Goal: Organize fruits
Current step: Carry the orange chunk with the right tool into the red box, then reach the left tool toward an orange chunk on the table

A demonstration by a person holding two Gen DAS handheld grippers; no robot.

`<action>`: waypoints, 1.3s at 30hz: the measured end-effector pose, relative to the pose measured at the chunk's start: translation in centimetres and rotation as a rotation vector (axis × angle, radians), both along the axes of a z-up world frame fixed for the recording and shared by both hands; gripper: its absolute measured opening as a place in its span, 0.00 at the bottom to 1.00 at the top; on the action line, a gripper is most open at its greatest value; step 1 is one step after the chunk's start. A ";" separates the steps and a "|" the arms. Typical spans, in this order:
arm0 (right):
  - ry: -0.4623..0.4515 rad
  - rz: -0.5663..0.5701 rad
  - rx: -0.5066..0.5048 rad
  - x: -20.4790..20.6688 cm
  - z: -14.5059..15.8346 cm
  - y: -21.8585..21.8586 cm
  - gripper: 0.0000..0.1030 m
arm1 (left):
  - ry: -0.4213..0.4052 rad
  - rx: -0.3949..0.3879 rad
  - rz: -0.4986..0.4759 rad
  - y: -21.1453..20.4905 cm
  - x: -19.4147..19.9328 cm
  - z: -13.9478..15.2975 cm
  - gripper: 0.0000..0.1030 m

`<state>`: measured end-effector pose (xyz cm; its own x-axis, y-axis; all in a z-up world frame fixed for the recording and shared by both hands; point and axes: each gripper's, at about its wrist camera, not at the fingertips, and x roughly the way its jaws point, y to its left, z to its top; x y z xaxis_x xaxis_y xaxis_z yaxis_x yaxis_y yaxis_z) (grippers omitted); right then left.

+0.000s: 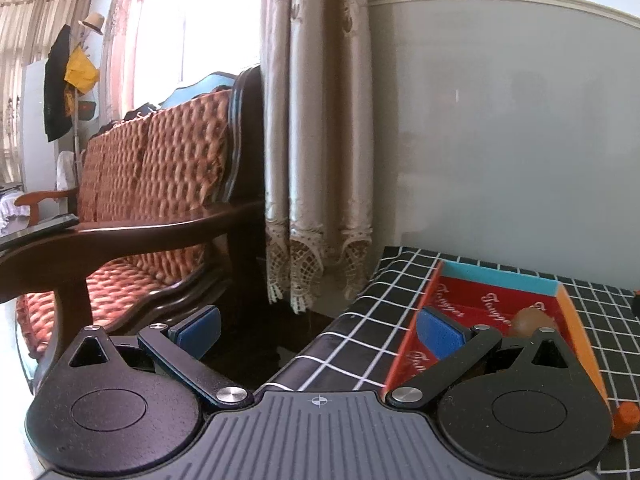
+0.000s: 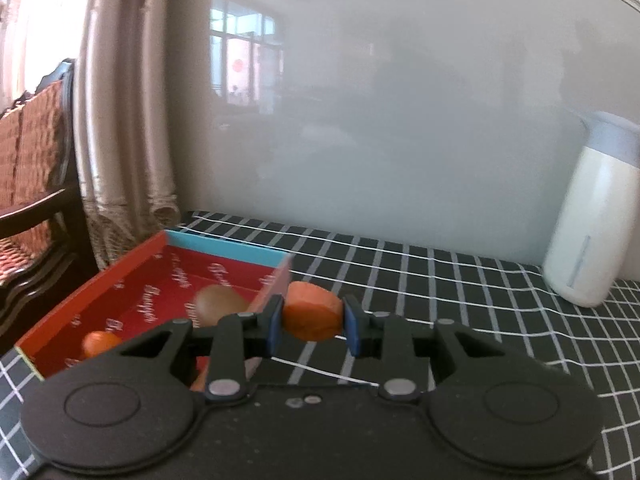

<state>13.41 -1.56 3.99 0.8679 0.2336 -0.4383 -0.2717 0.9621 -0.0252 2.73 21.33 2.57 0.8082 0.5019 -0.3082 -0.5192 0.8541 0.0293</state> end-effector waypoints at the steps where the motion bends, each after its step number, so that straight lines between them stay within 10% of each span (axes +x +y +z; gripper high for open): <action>1: -0.003 0.016 0.001 -0.1 0.1 0.7 0.28 | 0.000 0.001 0.004 0.2 -0.1 0.0 1.00; 21: 0.044 0.190 -0.093 0.3 -1.0 12.5 0.37 | 0.028 0.021 0.022 3.3 -1.0 -0.4 1.00; 39: -0.222 -0.112 0.083 -3.5 3.4 -1.6 0.48 | -0.001 0.000 -0.042 0.3 -1.5 0.4 1.00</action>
<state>9.90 -3.14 7.36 0.9632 0.1578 -0.2177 -0.1600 0.9871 0.0077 1.25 21.64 2.93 0.8289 0.4670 -0.3079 -0.4826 0.8754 0.0286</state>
